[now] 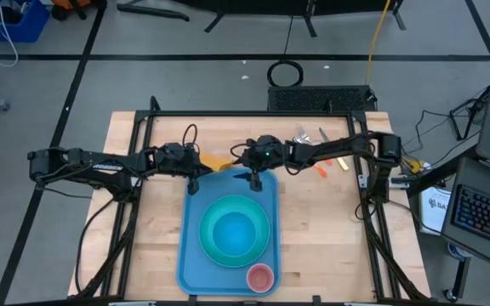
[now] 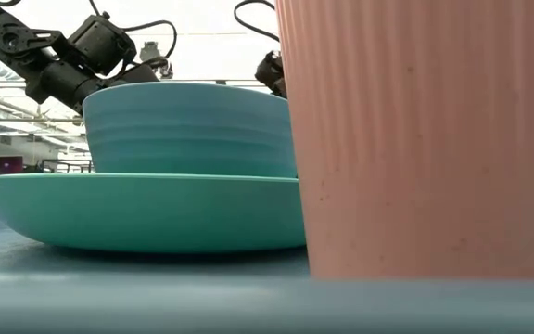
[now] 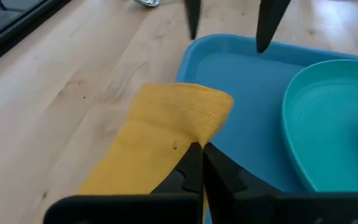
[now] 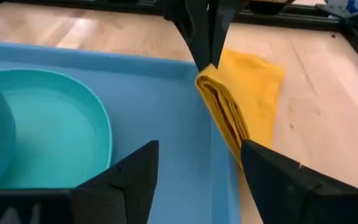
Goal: Set up tray
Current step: Put the orange napkin on the blue tray to the top of the light blue plate
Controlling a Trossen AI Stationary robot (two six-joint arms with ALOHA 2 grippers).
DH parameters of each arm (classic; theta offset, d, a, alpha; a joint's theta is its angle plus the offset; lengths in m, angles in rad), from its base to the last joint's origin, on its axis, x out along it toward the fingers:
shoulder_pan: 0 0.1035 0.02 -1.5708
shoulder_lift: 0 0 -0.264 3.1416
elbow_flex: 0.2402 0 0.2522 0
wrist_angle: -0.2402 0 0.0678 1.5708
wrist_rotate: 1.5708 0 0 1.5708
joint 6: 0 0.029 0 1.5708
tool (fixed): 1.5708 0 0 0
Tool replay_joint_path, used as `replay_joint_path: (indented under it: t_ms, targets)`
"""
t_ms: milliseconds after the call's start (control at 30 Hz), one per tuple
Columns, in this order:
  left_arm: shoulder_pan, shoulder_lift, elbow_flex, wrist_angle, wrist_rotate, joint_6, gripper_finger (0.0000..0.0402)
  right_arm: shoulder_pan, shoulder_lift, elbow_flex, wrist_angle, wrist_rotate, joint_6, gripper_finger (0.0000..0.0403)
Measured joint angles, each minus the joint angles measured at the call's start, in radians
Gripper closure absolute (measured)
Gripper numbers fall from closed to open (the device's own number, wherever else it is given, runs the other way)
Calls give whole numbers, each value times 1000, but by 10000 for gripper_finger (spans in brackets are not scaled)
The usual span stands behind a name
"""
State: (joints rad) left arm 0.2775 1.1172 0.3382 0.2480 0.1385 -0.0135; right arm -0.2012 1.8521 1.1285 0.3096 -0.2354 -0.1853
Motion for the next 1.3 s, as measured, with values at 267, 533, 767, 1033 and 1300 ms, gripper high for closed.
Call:
replay_joint_path:
  t_ms: [267, 533, 767, 1033, 1300]
  targets:
    - [-10, 0, 0, 19, 1, 2, 399, 0, 64, 60, -16, 1, -9, 165]
    - [-11, 0, 0, 19, 0, 0, 399, 2, 130, 133, -10, 3, -16, 159]
    - [-12, 0, 0, 29, -5, 0, 400, 3, 130, 142, -16, 25, -29, 159]
    - [-13, 0, 0, 49, 1, 4, 399, 7, 130, 142, 4, 20, -32, 163]
    - [-13, 0, 0, 66, 12, 0, 397, 13, 130, 142, 17, -2, -26, 190]
